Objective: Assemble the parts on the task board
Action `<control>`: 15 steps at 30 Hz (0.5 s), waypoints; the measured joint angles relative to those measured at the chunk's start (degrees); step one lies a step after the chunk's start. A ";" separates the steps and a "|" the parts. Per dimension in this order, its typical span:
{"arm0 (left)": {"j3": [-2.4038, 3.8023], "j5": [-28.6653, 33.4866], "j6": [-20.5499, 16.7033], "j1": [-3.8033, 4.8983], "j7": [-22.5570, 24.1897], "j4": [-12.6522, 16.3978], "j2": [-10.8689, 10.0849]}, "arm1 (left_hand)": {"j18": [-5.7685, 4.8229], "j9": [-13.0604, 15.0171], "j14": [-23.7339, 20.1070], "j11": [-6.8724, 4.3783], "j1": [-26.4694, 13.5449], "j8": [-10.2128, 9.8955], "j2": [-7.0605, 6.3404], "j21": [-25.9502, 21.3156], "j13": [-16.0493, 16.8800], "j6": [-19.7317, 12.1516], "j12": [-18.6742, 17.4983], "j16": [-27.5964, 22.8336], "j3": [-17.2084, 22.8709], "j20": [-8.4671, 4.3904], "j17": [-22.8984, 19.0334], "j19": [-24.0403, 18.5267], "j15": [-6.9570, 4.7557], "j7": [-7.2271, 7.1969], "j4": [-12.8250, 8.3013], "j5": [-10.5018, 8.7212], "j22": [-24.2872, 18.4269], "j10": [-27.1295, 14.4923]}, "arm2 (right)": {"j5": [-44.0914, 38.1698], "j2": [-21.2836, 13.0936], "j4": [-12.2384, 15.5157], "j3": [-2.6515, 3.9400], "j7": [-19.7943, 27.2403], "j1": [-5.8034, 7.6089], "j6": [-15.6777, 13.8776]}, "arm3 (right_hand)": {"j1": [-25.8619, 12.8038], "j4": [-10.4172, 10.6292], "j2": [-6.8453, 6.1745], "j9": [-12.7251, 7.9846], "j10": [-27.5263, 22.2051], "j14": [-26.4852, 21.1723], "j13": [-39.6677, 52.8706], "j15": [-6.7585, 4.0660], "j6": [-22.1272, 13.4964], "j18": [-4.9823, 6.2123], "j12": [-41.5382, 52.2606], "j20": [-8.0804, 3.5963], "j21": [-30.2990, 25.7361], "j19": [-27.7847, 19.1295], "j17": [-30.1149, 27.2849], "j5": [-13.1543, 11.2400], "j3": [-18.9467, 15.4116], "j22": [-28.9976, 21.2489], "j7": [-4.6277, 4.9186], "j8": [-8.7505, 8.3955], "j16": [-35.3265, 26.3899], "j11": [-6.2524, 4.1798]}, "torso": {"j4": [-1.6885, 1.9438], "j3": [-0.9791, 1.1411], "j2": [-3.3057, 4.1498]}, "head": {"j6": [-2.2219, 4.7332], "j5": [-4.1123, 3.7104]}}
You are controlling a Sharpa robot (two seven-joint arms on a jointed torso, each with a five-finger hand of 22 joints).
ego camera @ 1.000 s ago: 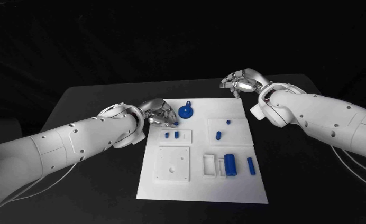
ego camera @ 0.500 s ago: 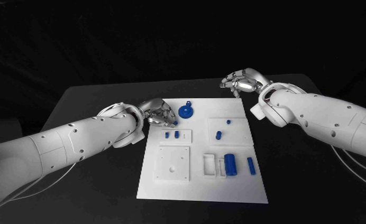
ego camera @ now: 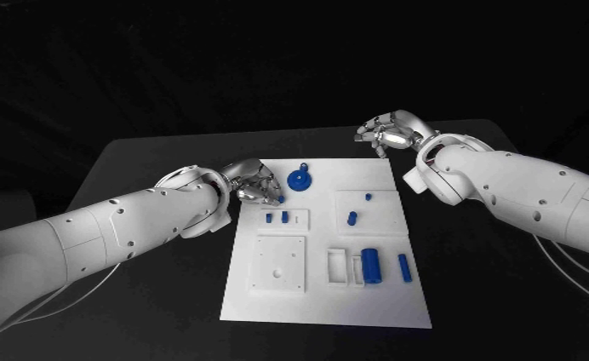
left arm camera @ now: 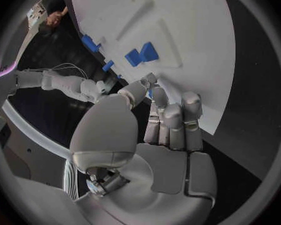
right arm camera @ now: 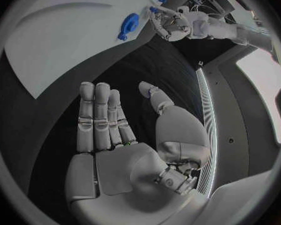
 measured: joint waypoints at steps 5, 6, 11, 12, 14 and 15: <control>0.00 -0.12 0.04 0.00 -0.16 -0.01 -0.09 | 0.00 -0.02 0.00 0.00 0.00 0.00 0.00 0.00 -0.05 0.00 0.00 0.00 0.14 0.00 0.00 0.00 0.00 -0.01 -0.14 0.00 0.00 0.00 | 0.00 0.00 -0.01 0.00 0.01 0.00 0.00 | 0.00 0.00 0.00 0.00 0.00 0.00 0.00 0.00 0.00 0.00 0.00 0.00 0.00 0.00 -0.06 0.00 0.00 0.00 0.00 0.00 0.00 0.00 | -0.01 0.00 -0.01 | -0.05 0.01; 0.00 -0.15 0.05 0.00 -0.20 -0.01 -0.12 | 0.00 -0.02 0.00 0.00 0.00 0.00 0.00 0.00 -0.05 0.00 0.00 0.00 0.14 0.00 0.00 0.00 0.00 -0.01 -0.14 0.00 0.00 0.00 | 0.00 0.00 -0.01 0.00 0.01 0.00 0.00 | 0.00 0.00 0.00 0.00 0.00 0.00 0.00 0.00 0.00 0.00 0.00 0.00 0.00 0.00 -0.06 0.00 0.00 0.00 0.00 0.00 0.00 0.00 | -0.01 0.00 -0.01 | -0.07 0.01; 0.00 -0.26 0.06 0.00 -0.40 0.01 -0.25 | 0.00 -0.02 0.00 0.00 0.00 0.00 0.00 0.00 -0.05 0.00 0.00 0.00 0.14 0.00 0.05 0.00 0.00 -0.01 -0.14 0.00 -0.01 0.00 | 0.00 -0.03 -0.01 0.00 0.02 0.00 0.00 | 0.00 0.00 0.00 0.00 0.01 0.00 0.00 0.00 0.00 0.01 0.00 0.00 0.00 0.00 -0.07 0.00 0.00 0.06 0.00 0.00 0.00 0.01 | -0.02 0.00 -0.01 | -0.04 0.02; 0.00 -0.29 0.06 0.00 -0.43 0.01 -0.25 | 0.00 -0.01 0.00 0.00 0.00 0.00 0.00 0.00 -0.05 0.00 0.00 0.00 0.14 0.00 0.05 0.00 0.00 -0.02 -0.14 0.00 -0.01 0.00 | 0.00 -0.03 -0.01 0.00 0.02 0.00 0.00 | 0.00 0.00 0.00 0.00 0.06 0.00 0.00 0.00 0.00 0.00 0.00 0.00 0.00 0.00 -0.07 0.00 0.00 0.06 0.00 0.00 0.00 0.06 | -0.02 0.00 -0.01 | -0.01 0.02; 0.00 -0.34 0.06 0.00 -0.51 0.01 -0.25 | 0.00 -0.02 0.00 0.00 0.00 0.00 0.00 0.00 -0.05 0.00 0.00 0.00 0.14 0.00 0.05 0.00 0.00 -0.02 -0.14 0.00 -0.01 0.00 | 0.00 -0.03 -0.01 0.00 0.02 0.00 0.00 | 0.00 0.00 0.00 -0.02 0.09 0.00 0.00 0.00 0.01 0.00 0.00 0.00 0.00 0.00 -0.07 0.00 0.00 0.07 0.00 0.00 0.00 0.09 | -0.02 0.00 -0.01 | 0.02 0.03; 0.00 -0.35 0.05 0.00 -0.55 0.01 -0.25 | 0.00 -0.05 0.00 0.00 0.00 0.00 0.00 0.00 -0.05 0.00 0.00 0.00 0.14 0.00 0.05 0.00 0.00 -0.02 -0.14 0.00 -0.01 0.00 | 0.00 -0.03 -0.01 0.00 0.03 0.00 0.00 | 0.00 0.00 0.00 -0.05 0.09 0.00 -0.01 0.00 0.01 0.00 0.00 0.00 0.00 0.00 -0.07 0.00 0.00 0.07 -0.01 0.00 0.00 0.09 | -0.02 0.00 -0.01 | 0.03 0.03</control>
